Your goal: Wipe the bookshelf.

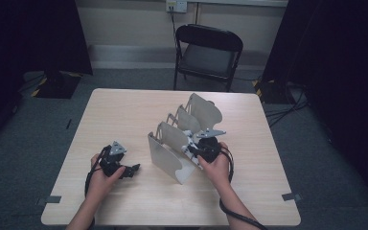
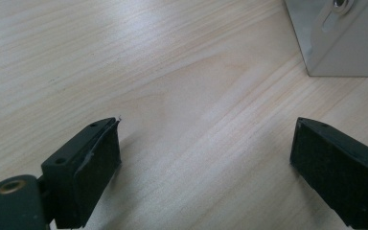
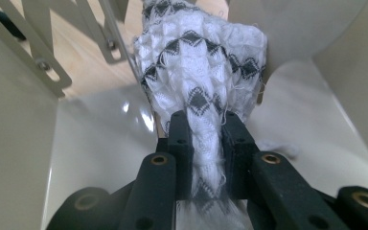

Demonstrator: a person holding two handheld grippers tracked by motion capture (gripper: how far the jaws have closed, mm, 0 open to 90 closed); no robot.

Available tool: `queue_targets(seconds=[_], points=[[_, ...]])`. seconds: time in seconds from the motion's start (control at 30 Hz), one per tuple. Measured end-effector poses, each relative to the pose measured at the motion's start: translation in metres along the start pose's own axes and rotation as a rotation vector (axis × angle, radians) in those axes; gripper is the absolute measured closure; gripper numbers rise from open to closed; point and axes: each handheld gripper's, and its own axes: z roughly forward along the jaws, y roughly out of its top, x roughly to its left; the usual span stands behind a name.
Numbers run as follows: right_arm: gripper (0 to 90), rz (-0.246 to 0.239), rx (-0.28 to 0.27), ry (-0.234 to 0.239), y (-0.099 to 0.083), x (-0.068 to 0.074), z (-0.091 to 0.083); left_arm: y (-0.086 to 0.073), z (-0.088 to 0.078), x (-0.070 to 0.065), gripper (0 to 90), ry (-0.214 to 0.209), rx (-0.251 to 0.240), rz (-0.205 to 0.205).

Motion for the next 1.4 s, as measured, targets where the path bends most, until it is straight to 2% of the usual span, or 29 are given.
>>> queue_targets(seconds=[0.2, 0.27, 0.43, 0.47, 0.5, 0.53, 0.67, 0.73, 0.8, 0.83, 0.9, 0.93, 0.97, 1.0, 1.03, 1.07, 1.17, 1.23, 1.27, 1.3, 1.33, 1.4], points=[[76.3, 0.009, 0.042, 0.012, -0.019, 0.001, 0.005, 0.0, 0.0, 0.0, 9.8, 0.0, 0.0, 0.0], [72.4, 0.025, 0.043, 0.024, -0.027, 0.001, 0.004, 0.0, 0.0, 0.0, 9.8, 0.001, 0.002, 0.005], [63.7, 0.011, 0.042, 0.022, -0.027, 0.004, -0.003, 0.0, 0.0, 0.0, 9.8, 0.0, 0.0, 0.0], [59.8, 0.002, 0.025, 0.016, -0.025, 0.004, -0.008, 0.0, 0.0, 0.0, 9.8, 0.0, 0.0, 0.0], [59.8, 0.002, 0.025, 0.016, -0.025, 0.004, -0.008, 0.0, 0.0, 0.0, 9.8, 0.0, 0.0, 0.0], [55.4, 0.008, -0.003, 0.014, -0.022, 0.003, -0.013, 0.0, 0.0, 0.0, 9.8, -0.001, 0.001, 0.0], [51.7, 0.005, -0.039, 0.007, -0.014, 0.0, -0.017, 0.0, 0.0, 0.0, 9.8, 0.0, 0.0, 0.0], [51.4, 0.004, -0.04, 0.009, -0.012, 0.0, -0.016, 0.0, 0.0, 0.0, 9.8, -0.001, 0.001, 0.001], [53.7, -0.009, -0.006, 0.001, -0.012, 0.003, -0.006, 0.0, 0.0, 0.0, 9.8, 0.0, 0.0, 0.0], [53.7, -0.009, -0.006, 0.001, -0.012, 0.003, -0.006, 0.0, 0.0, 0.0, 9.8, 0.001, 0.0, 0.0], [57.4, -0.018, 0.038, -0.01, -0.015, 0.005, 0.003, 0.0, 0.0, 0.0, 9.8, 0.0, 0.0, 0.0], [67.7, -0.023, 0.079, -0.023, -0.021, 0.006, 0.01, 0.0, 0.0, 0.0, 9.8, 0.0, 0.0, 0.0], [67.7, -0.023, 0.079, -0.023, -0.021, 0.006, 0.01, 0.0, 0.0, 0.0, 9.8, 0.0, 0.0, 0.0], [73.3, -0.013, 0.068, -0.031, -0.024, 0.006, 0.011, 0.0, 0.0, 0.0, 9.8, 0.0, 0.0, 0.0], [73.3, -0.013, 0.068, -0.031, -0.024, 0.006, 0.011, 0.0, 0.0, 0.0, 9.8, 0.0, 0.0, 0.0], [76.5, 0.01, 0.064, -0.034, -0.024, 0.005, 0.008, 0.0, 0.0, 0.0, 9.8, 0.0, 0.0, 0.0], [77.1, 0.014, 0.066, -0.041, -0.021, 0.003, 0.003, 0.0, 0.0, 0.0, 9.8, 0.0, 0.0, 0.0], [77.2, 0.032, 0.048, -0.035, -0.017, 0.001, -0.005, 0.0, 0.0, 0.0, 9.8, 0.003, 0.0, 0.003], [77.3, 0.04, 0.026, -0.029, -0.013, -0.001, -0.015, 0.0, 0.0, 0.0, 9.8, -0.002, 0.001, 0.0], [77.3, 0.04, 0.026, -0.029, -0.013, -0.001, -0.015, 0.0, 0.0, 0.0, 9.8, 0.0, 0.0, 0.0], [77.3, 0.032, 0.011, -0.033, -0.006, -0.002, -0.025, 0.0, 0.0, 0.0, 9.8, 0.0, 0.0, -0.001], [77.3, 0.035, -0.001, -0.031, -0.002, -0.003, -0.03, 0.0, 0.0, 0.0, 9.8, 0.001, 0.0, 0.0]])
